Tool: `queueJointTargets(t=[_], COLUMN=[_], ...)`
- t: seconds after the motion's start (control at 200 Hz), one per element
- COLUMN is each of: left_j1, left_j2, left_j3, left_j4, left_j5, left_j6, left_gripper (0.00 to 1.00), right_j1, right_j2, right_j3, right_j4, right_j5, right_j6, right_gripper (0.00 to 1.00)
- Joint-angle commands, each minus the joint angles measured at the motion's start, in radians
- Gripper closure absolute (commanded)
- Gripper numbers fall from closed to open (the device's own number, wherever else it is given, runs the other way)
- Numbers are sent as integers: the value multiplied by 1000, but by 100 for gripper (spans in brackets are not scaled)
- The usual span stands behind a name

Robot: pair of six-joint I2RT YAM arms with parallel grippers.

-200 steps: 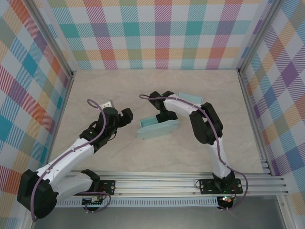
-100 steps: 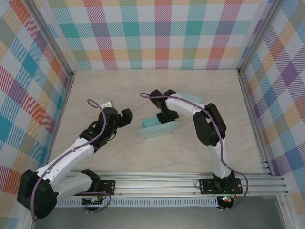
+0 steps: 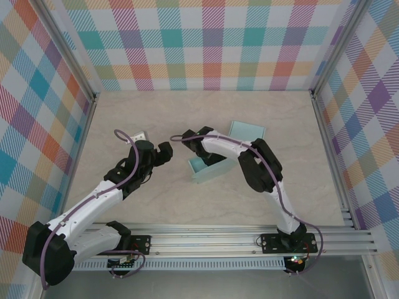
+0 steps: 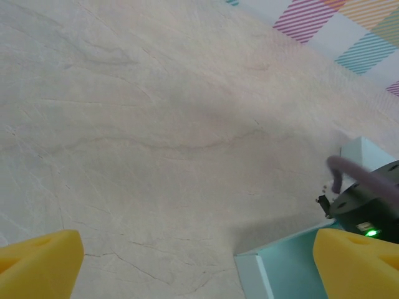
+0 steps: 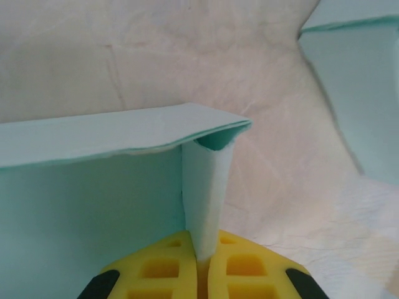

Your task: Fold the paper box

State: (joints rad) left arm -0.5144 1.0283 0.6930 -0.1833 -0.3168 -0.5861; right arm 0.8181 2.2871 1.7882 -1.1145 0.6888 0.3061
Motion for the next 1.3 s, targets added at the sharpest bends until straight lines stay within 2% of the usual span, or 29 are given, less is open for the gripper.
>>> queueJointTargets(t=[0.0,0.12,0.335,0.44,0.57,0.76,0.92,1.13,1.295], left_j1=[11,11,15,22,44,82,91,91,87], left_j2=[-24,-28,4,26,88,274,451,641,717], left_j3=[18,20,47,52,80,164,236,308,308], left_j4=[-26,-47,-84,-82,-79,-50,5,67,110], left_j5=[-55,-78,-67,-72,-84,-22,71,203,290], left_j6=[10,10,29,47,82,138,174,179,166], left_gripper=[5,8,16,20,21,21,24,36,47], right_j1=[6,16,16,16,16,17,15,6,-3], right_j2=[180,143,-33,-115,-206,-374,-619,-1032,-1299], right_j3=[-41,-55,-19,13,63,84,-88,-449,-800], right_j4=[7,19,-24,-38,-57,-68,-29,72,266], right_j5=[47,11,-26,-27,-26,-29,-37,-64,-221], right_j6=[25,31,3,-23,-42,-12,106,301,427], right_gripper=[100,100,51,37,22,17,18,27,47])
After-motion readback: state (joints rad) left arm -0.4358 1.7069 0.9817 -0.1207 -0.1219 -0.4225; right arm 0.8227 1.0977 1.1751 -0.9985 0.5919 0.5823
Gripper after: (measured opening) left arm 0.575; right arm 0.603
